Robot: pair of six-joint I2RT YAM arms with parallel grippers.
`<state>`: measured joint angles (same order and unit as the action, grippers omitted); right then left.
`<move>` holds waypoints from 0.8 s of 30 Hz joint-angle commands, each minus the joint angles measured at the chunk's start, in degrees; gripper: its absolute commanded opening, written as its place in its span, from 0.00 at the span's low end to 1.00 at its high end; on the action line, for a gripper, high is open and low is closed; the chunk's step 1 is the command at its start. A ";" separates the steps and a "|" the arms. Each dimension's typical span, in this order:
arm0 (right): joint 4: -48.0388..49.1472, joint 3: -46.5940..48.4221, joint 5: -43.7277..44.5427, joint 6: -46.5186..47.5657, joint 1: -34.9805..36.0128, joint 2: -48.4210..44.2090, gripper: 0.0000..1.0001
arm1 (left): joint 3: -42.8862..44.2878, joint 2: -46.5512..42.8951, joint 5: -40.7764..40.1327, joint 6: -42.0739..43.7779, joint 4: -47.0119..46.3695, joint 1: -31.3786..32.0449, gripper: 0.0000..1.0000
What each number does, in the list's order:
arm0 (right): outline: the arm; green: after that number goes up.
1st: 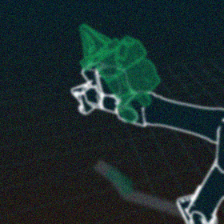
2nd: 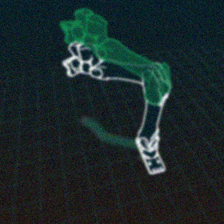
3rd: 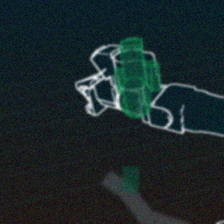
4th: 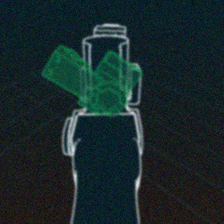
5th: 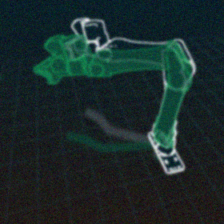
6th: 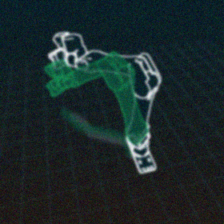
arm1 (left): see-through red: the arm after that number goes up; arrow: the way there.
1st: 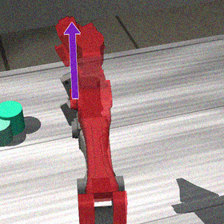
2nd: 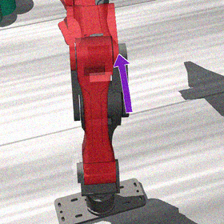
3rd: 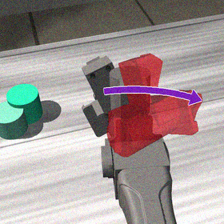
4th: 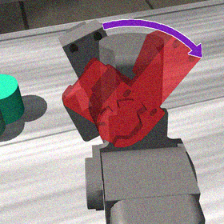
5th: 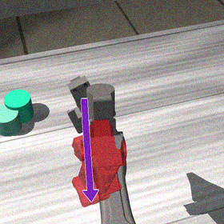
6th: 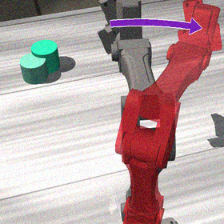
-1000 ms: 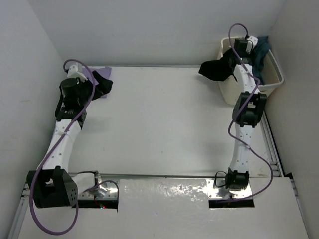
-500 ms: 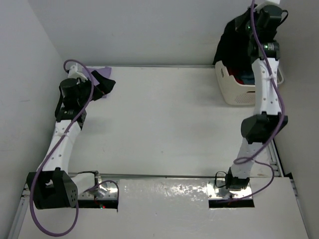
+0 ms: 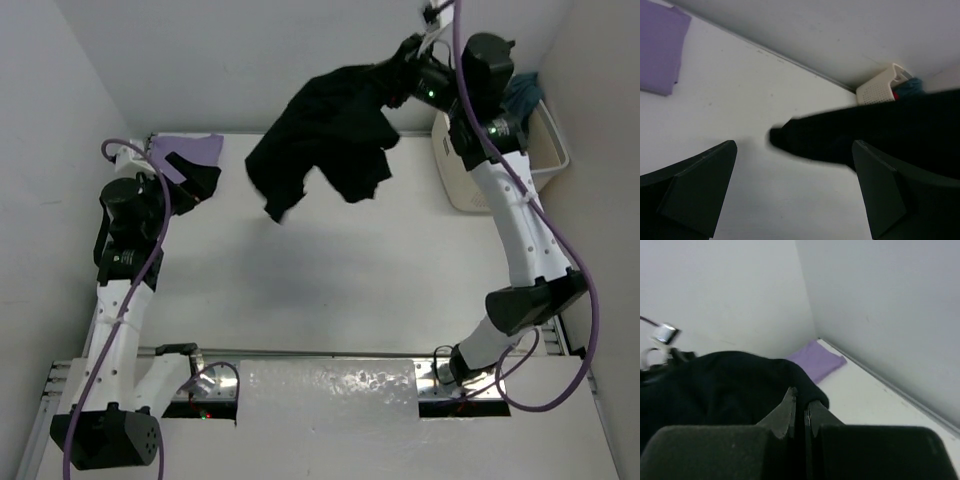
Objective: Fold and stack the t-shirts
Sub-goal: Move the tshirt to the center of the board
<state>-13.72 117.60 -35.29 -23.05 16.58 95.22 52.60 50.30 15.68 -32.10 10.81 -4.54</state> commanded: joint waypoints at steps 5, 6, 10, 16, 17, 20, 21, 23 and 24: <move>5.95 -38.63 13.14 5.04 -10.50 -8.28 0.30 | 1.98 -0.47 -11.02 -0.33 8.53 0.32 1.00; 5.89 -42.42 13.75 6.42 -11.21 -8.73 0.57 | 1.63 -0.21 -11.63 -0.77 8.53 0.32 1.00; -1.65 -52.28 22.01 11.27 -11.22 -8.82 0.99 | -1.08 3.12 -9.71 -1.83 8.18 0.32 1.00; -2.99 -64.65 29.74 9.78 -11.04 -17.68 0.99 | -10.47 7.09 1.00 -2.27 8.09 0.40 1.00; -2.81 -66.34 30.53 9.08 -10.87 -19.27 0.99 | -12.24 7.09 2.23 -2.36 8.18 0.58 1.00; -4.30 -72.59 32.39 7.32 -9.73 -25.68 0.99 | -18.31 5.78 2.77 -2.97 9.14 1.71 1.00; -4.48 -74.34 32.65 6.79 -8.94 -27.44 0.99 | -19.71 4.73 2.69 -3.49 9.23 2.33 1.00; -5.53 -78.74 34.75 6.44 -5.17 -31.75 0.99 | -24.37 3.84 1.12 -4.89 8.70 4.01 1.00; -6.14 -80.06 36.24 6.09 -3.67 -32.89 0.99 | -25.52 3.49 0.58 -5.25 8.79 4.01 1.00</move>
<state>-18.68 40.82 -3.40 -15.42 9.04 65.36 29.32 56.51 15.75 -35.24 20.95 -1.85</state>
